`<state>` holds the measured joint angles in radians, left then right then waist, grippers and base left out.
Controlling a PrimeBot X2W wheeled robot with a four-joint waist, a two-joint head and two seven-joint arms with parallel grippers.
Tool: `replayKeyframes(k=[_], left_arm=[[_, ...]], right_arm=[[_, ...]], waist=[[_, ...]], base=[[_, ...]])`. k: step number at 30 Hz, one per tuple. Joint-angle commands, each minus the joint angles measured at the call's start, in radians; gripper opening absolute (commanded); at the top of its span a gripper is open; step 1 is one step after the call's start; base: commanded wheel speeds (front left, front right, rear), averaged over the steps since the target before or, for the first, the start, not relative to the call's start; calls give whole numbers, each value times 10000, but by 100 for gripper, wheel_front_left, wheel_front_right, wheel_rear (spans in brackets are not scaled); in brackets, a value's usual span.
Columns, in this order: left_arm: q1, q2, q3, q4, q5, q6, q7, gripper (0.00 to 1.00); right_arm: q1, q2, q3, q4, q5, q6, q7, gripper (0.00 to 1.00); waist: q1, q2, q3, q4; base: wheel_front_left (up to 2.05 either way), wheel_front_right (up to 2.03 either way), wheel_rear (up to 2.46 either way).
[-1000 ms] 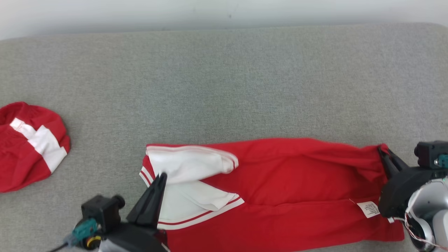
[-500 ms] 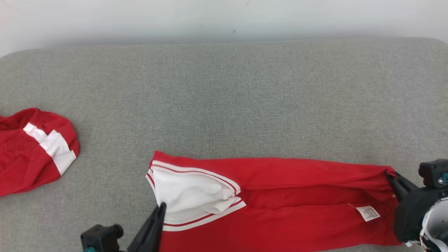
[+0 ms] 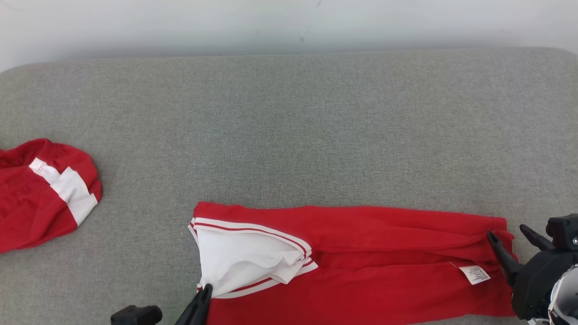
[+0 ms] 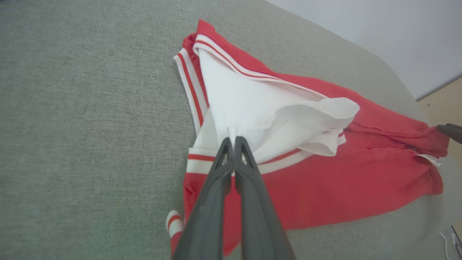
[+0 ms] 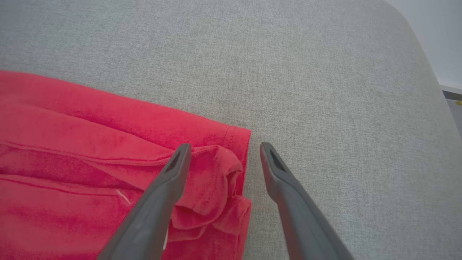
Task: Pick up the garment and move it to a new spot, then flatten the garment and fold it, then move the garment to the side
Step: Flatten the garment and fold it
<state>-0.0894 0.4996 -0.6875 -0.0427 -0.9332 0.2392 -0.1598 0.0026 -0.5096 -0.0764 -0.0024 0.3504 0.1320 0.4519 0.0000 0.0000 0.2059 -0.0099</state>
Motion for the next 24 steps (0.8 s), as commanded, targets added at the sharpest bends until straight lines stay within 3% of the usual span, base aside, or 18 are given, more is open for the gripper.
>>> replayKeyframes(k=[1,2,3,4,5,6,7,12,17,20,24], left_arm=[[57,50,-22,108,61,34,-14,0],[35,63,-53,172,118,61,-3,18],[8,52,-72,216,143,42,-26,44],[-3,36,-94,278,167,16,-43,49],[-7,40,-119,338,202,20,-43,60],[-17,60,-146,399,257,62,-62,93],[-7,90,-201,467,311,81,-13,100],[11,140,-280,630,568,259,-107,100],[-149,173,-184,839,1306,410,-720,100],[-154,-48,183,876,1904,499,-1006,100],[70,-652,1350,519,3178,625,-1064,100]], right_arm=[[107,163,-133,-20,77,-28,-187,100],[143,230,-214,-48,128,-26,-257,100],[169,331,-315,-87,180,-28,-343,100],[200,418,-449,-117,170,-28,-431,100],[236,525,-573,-151,174,-26,-488,100],[279,655,-728,-195,179,-28,-518,100],[336,776,-892,-284,143,-26,-587,100],[613,1457,-1595,-627,37,-26,-808,100],[978,2796,-2281,-1072,156,-27,-1455,100],[1119,3639,-2322,-1105,216,-27,-2006,100],[1205,4253,-2246,-823,370,-27,-2728,100]], waist=[[0,0,-33,13],[0,0,-51,14],[0,0,-71,16],[0,0,-101,18],[0,0,-133,21],[0,0,-177,24],[0,0,-213,24],[0,0,-397,54],[0,0,-688,121],[0,0,-848,152],[0,0,-1031,178]], base=[[0,0,0],[0,0,0],[0,0,0],[0,0,0],[0,0,0],[0,0,0],[0,0,0],[0,0,0],[0,0,0],[0,0,0],[0,0,0]])
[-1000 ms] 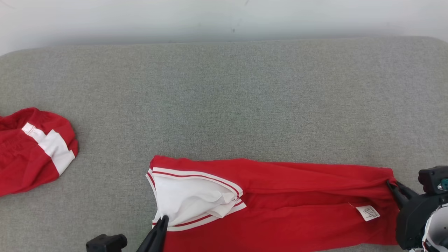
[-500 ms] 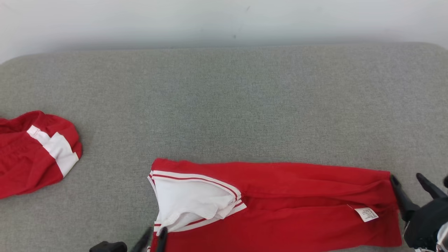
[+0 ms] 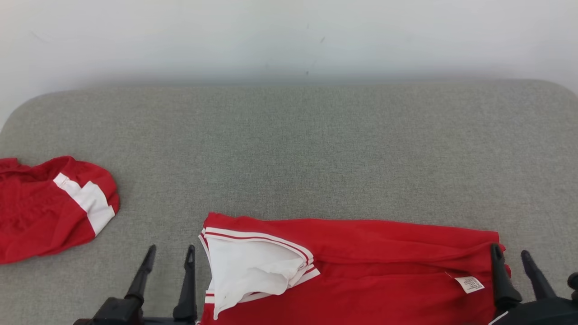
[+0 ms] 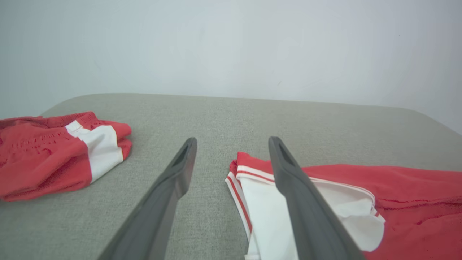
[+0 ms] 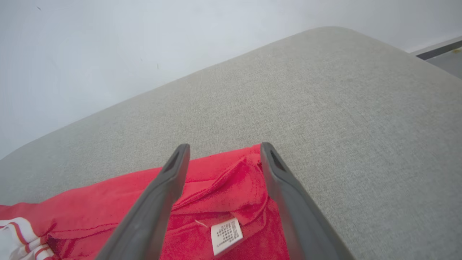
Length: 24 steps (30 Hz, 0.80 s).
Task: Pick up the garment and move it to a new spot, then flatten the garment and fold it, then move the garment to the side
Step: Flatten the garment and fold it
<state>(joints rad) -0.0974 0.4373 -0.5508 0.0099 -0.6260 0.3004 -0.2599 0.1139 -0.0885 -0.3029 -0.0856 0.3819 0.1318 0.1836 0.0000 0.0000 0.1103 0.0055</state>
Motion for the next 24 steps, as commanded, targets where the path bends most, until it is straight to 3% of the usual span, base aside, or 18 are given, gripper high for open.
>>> replayKeyframes(k=[1,6,13,24], left_arm=[[321,-218,300,-89,477,21,-52,100],[919,-1318,1937,-468,2021,-278,-51,100],[1466,-2633,3473,-217,3179,-1391,-53,100],[1664,-3592,4890,424,4009,-3119,-54,100]], right_arm=[[102,128,87,128,82,-25,-208,100],[-33,288,534,744,221,-25,-996,100],[-231,366,831,1590,40,-25,-1491,100],[-585,218,163,1849,-591,-25,44,100]], waist=[[0,0,-115,18],[0,0,-299,-64],[0,0,-448,-176],[0,0,-346,-334]], base=[[0,0,0],[0,0,0],[0,0,0],[0,0,0]])
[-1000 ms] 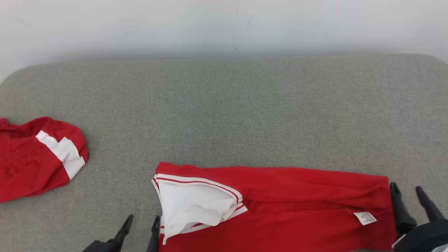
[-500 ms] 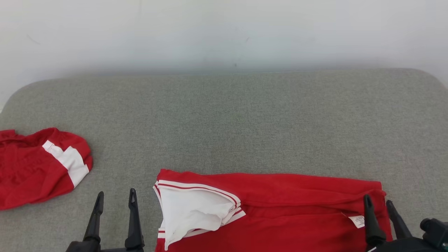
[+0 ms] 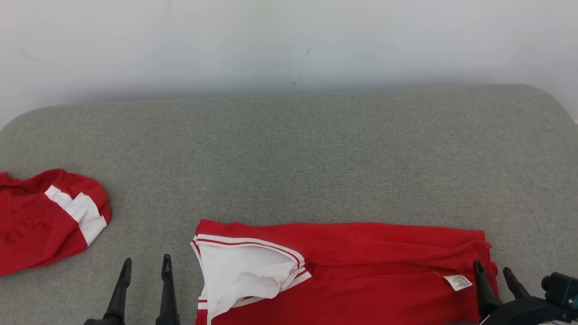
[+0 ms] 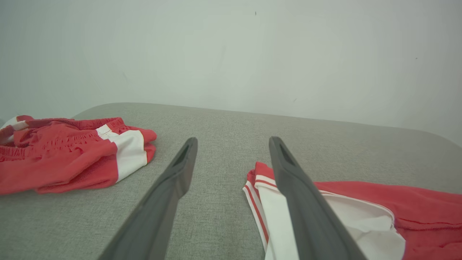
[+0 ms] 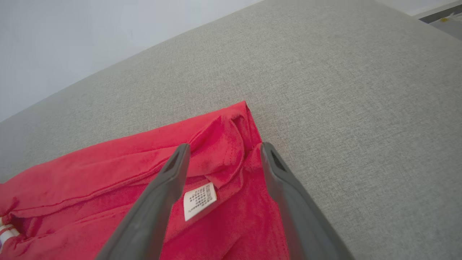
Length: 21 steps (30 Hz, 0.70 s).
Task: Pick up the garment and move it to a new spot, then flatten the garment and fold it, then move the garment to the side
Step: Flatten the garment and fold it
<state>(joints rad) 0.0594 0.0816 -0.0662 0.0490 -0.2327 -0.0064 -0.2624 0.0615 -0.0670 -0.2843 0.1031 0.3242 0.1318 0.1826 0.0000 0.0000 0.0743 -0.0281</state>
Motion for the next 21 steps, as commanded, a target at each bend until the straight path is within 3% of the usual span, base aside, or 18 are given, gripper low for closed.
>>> replayKeyframes(k=[1,8,13,21], left_arm=[[100,-80,112,74,144,-140,-29,100],[12,-262,348,287,411,-623,-30,100],[-103,-291,358,329,464,-705,-30,100],[-233,-315,385,322,419,-820,-30,100]], right_arm=[[-108,10,-152,-75,-65,-25,245,100],[-472,86,-965,-486,-629,-25,1934,100],[-717,117,-1276,-455,-793,-25,2959,100],[-1137,-58,-1402,-109,-1060,-25,3648,100]], waist=[[0,0,25,6],[0,0,211,8],[0,0,362,57],[0,0,704,354]], base=[[0,0,0],[0,0,0],[0,0,0],[0,0,0]])
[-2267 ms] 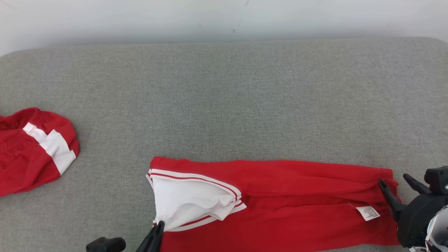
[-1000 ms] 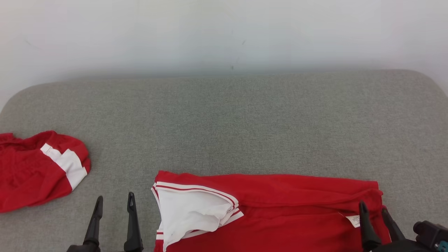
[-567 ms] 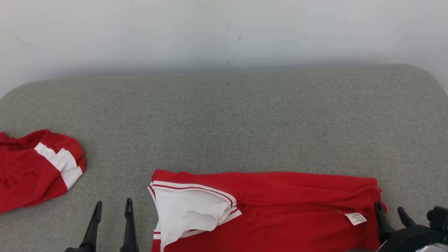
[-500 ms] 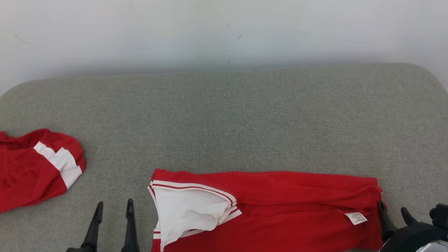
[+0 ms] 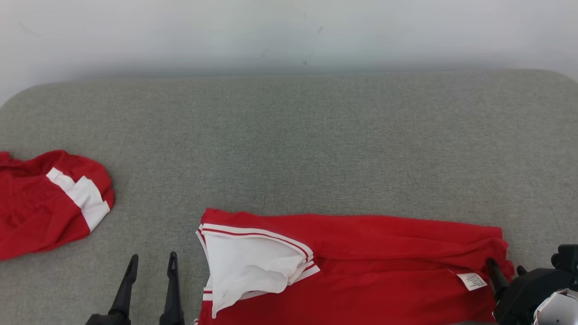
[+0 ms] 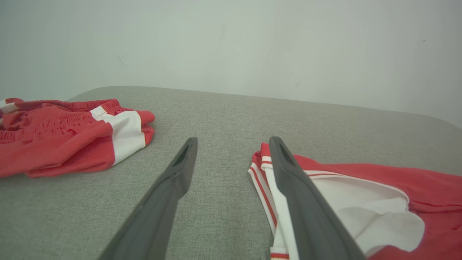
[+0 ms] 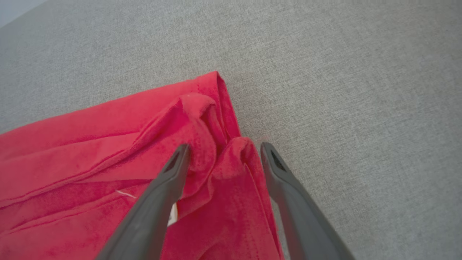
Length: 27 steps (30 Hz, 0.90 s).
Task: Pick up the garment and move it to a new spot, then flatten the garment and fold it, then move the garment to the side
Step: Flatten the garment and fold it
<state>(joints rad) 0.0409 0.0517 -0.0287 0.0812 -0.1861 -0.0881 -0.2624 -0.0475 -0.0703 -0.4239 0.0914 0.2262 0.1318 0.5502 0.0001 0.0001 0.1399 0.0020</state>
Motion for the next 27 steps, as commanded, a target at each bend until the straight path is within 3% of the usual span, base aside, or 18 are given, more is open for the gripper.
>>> replayKeyframes(k=[1,11,20,22,23,24,27], left_arm=[[-49,-15,-3,7,-61,-8,-30,100],[-241,-18,-55,0,-152,-49,-30,100],[-525,-19,-59,177,-239,-61,-30,100],[-558,-19,-65,182,-269,-42,-30,100],[-564,-19,-58,183,-258,-23,-30,100],[-563,-19,-46,180,-273,-19,-30,100],[-529,-21,17,148,-315,17,-31,100]], right_arm=[[-45,-17,-6,47,-58,-25,0,100],[-292,-21,-335,614,-834,-25,665,100],[-783,146,277,1204,-438,-8,1641,100],[-764,166,450,1159,-267,0,1814,41],[-756,179,515,1095,-208,1,1832,27],[-753,189,565,1016,-158,3,1798,0],[-964,156,456,733,-101,3,1456,0]], waist=[[-1,-1,68,92],[-1,-1,446,322],[-1,-1,727,508],[-1,-1,740,533],[-1,-1,741,533],[-1,-1,740,527],[-1,-1,764,446]], base=[[0,0,0],[0,0,0],[0,0,0],[0,0,0],[0,0,0],[0,0,0],[0,0,0]])
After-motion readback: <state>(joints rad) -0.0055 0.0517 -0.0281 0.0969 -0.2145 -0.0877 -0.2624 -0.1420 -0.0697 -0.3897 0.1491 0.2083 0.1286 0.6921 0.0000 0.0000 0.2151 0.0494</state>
